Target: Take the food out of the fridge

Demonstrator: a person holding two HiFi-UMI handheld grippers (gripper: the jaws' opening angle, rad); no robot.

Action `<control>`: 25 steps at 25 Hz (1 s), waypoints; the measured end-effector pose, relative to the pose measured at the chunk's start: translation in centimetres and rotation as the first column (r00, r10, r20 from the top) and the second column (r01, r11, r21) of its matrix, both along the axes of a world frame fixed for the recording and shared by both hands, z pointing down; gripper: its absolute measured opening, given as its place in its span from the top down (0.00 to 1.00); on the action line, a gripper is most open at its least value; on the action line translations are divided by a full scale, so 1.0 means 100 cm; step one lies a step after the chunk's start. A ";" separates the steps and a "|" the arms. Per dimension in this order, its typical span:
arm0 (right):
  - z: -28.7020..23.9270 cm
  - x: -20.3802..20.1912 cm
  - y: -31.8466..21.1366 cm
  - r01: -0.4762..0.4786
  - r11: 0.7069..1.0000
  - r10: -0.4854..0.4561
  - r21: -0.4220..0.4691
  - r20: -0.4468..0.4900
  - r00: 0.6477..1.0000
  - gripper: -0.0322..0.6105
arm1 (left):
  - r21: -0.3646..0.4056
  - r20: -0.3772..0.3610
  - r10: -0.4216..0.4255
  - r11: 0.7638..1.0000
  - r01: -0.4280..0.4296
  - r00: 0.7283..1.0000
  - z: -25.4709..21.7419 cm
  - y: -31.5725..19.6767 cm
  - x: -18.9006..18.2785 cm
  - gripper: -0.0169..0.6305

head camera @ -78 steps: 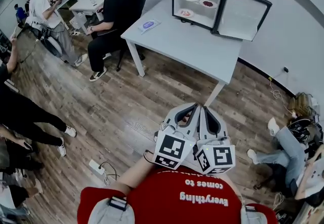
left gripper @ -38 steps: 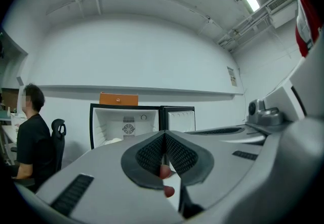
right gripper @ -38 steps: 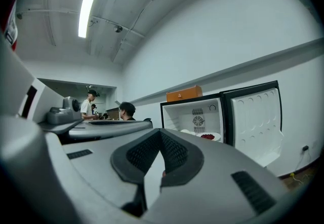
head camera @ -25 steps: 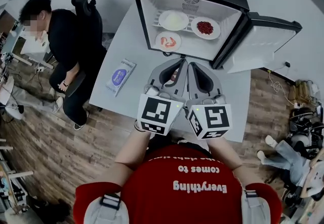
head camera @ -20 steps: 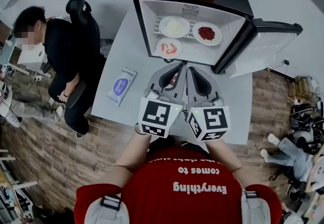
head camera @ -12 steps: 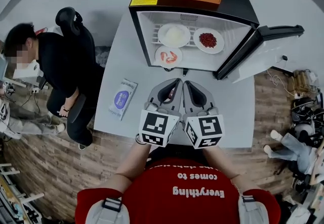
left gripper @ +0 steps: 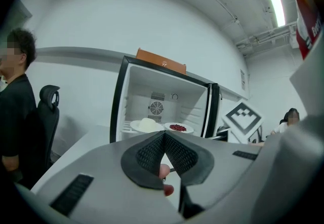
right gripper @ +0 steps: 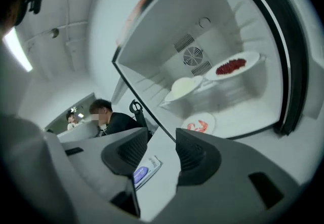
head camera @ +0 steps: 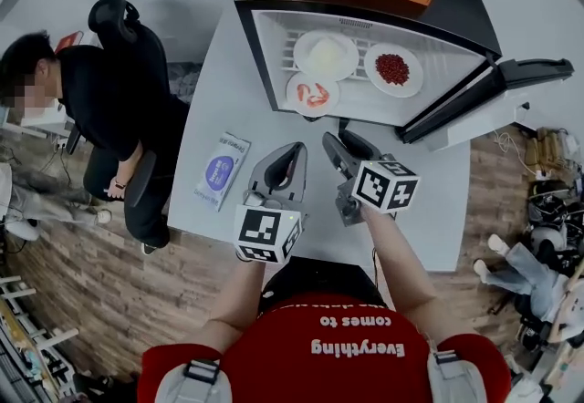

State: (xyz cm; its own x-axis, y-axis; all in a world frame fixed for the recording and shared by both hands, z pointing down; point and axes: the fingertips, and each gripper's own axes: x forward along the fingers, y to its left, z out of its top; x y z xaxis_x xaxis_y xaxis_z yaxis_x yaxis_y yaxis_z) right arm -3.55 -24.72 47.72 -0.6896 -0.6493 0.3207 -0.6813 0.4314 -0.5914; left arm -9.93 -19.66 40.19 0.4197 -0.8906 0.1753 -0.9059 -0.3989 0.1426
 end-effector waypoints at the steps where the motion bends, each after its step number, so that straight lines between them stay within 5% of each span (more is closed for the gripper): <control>1: 0.017 0.001 -0.011 -0.012 0.999 0.013 -0.045 0.025 1.000 0.70 | -0.005 0.002 -0.013 1.000 0.013 1.000 0.003 0.001 -0.004 0.96; 7: 0.113 -0.003 -0.070 -0.089 0.963 0.104 -0.254 0.045 0.994 0.69 | -0.070 0.023 -0.053 0.996 0.055 0.998 0.029 0.017 -0.022 0.96; 12: 0.167 -0.007 -0.098 -0.164 0.868 0.261 -0.469 0.150 0.954 0.69 | -0.107 -0.024 -0.062 0.993 0.059 0.998 0.055 0.018 -0.028 0.96; 21: 0.199 -0.007 -0.112 -0.212 0.749 0.455 -0.627 0.255 0.853 0.70 | -0.175 -0.050 -0.049 0.984 0.039 0.998 0.116 -0.011 -0.011 0.96; 25: 0.201 -0.007 -0.110 -0.214 0.735 0.487 -0.644 0.280 0.827 0.80 | -0.227 -0.023 -0.028 0.974 0.022 0.999 0.143 -0.020 0.003 0.96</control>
